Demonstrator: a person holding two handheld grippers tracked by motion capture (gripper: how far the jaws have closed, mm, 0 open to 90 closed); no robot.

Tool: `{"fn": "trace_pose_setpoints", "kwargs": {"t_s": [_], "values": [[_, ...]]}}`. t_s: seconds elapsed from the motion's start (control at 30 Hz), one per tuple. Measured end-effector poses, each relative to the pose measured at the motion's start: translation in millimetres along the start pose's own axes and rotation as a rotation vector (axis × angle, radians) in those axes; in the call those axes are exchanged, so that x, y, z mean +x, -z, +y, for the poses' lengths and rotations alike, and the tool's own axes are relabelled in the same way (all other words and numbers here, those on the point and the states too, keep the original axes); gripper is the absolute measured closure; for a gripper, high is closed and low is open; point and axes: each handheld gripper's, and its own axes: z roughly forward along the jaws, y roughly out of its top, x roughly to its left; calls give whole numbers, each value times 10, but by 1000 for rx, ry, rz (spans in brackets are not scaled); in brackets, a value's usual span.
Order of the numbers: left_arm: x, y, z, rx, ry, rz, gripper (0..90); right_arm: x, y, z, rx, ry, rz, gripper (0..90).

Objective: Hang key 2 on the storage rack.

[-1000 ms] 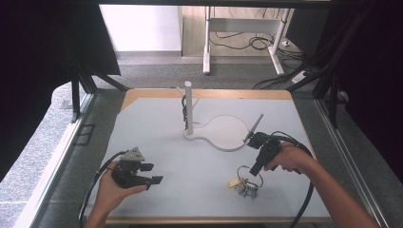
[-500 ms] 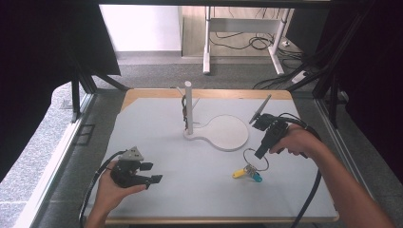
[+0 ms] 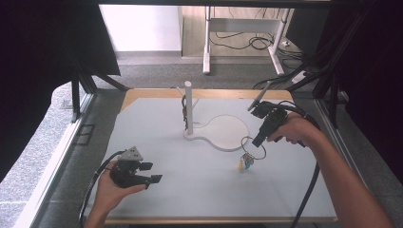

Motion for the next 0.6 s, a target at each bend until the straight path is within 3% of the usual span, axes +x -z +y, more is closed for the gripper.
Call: {"fn": "trace_pose_setpoints", "kwargs": {"t_s": [0.3, 0.6], "values": [[0, -18, 0, 13, -3, -8, 383, 20, 90, 118, -17, 2, -4, 875], [-1, -7, -2, 9, -1, -5, 383, -26, 73, 202, -22, -7, 12, 875]]}}
